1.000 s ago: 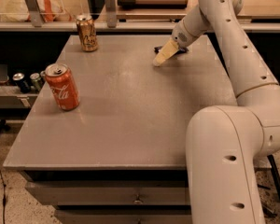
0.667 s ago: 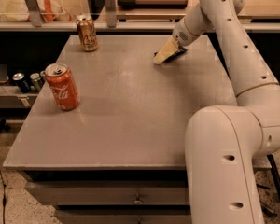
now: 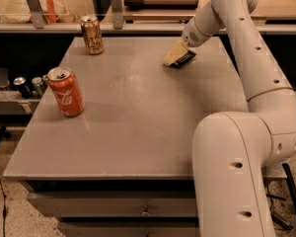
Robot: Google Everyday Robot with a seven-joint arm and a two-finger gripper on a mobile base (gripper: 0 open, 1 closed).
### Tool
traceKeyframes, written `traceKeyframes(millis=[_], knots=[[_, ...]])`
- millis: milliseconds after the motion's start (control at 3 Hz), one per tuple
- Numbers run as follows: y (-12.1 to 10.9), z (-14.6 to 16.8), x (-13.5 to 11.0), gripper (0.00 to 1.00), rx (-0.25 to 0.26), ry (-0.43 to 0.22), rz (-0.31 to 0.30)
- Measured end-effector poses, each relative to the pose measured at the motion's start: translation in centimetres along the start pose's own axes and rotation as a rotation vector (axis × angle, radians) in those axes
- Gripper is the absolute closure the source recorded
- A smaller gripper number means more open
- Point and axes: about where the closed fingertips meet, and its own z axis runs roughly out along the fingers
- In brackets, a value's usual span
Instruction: Pick rxbar blueberry
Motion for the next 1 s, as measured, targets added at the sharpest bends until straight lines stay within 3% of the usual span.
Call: traceKeyframes(millis=[333, 1000], knots=[[0.0, -0.1, 0.0, 1.0, 0.0, 0.0, 0.0], [-0.6, -1.9, -1.3, 1.0, 0.067, 0.037, -0.039]])
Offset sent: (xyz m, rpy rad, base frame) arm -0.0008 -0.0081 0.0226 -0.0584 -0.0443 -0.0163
